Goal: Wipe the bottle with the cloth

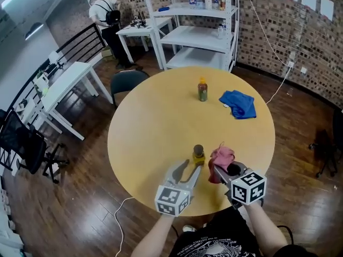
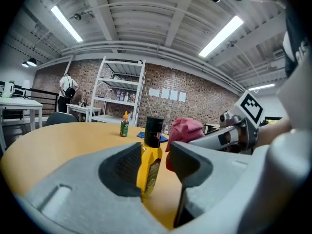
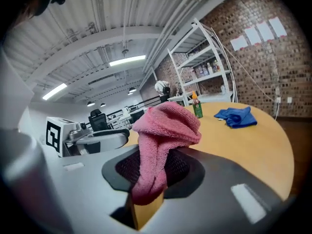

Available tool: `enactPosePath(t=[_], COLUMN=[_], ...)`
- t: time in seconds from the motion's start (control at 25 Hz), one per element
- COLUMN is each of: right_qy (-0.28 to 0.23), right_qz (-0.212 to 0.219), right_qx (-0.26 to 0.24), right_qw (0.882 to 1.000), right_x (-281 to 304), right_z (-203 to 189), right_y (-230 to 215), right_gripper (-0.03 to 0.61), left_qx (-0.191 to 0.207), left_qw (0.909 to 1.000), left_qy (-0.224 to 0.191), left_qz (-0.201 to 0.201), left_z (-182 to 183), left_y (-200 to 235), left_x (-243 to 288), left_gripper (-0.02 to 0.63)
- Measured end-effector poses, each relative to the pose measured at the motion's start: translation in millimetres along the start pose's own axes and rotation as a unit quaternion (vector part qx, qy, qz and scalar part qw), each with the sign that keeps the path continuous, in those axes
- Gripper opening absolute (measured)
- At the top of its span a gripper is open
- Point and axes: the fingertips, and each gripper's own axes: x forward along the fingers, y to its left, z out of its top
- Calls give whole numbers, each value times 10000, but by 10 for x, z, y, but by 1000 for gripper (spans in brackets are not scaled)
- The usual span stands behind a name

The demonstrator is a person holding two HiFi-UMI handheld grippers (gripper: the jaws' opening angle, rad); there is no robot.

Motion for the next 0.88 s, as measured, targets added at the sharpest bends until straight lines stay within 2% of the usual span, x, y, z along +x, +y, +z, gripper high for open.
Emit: enactPosePath(t=[0.04, 0.12, 0.24, 0.44, 0.64, 0.88], right_qy=[-75, -218, -341, -358, -364, -308], right_qz=[-114, -332, -582, -678, -706, -832], right_qx=[-126, -345, -682, -846, -904, -968], right_qw=[9998, 9986, 9954, 9935, 9927, 9913], right_x=[-51, -161, -271, -348, -380, -338], right_z=[27, 72, 63, -40, -15, -61], right_y=[33, 103, 232, 377, 438, 513], right_gripper=[98, 97, 97, 97, 97, 98], left_qx=[-2, -31, -13, 118, 358, 252], left_qw=[10000, 10000, 10000, 9997, 9983, 9984], left_qy=[-12, -32, 6, 110, 384, 449], left_qz=[-6, -39, -62, -160, -241, -228], left_z=[17, 45, 33, -33, -57, -102], left_y=[-44, -139, -245, -408, -515, -459], left_x=[-15, -43, -109, -191, -222, -339], left_gripper=[151, 80, 4, 4, 5, 5])
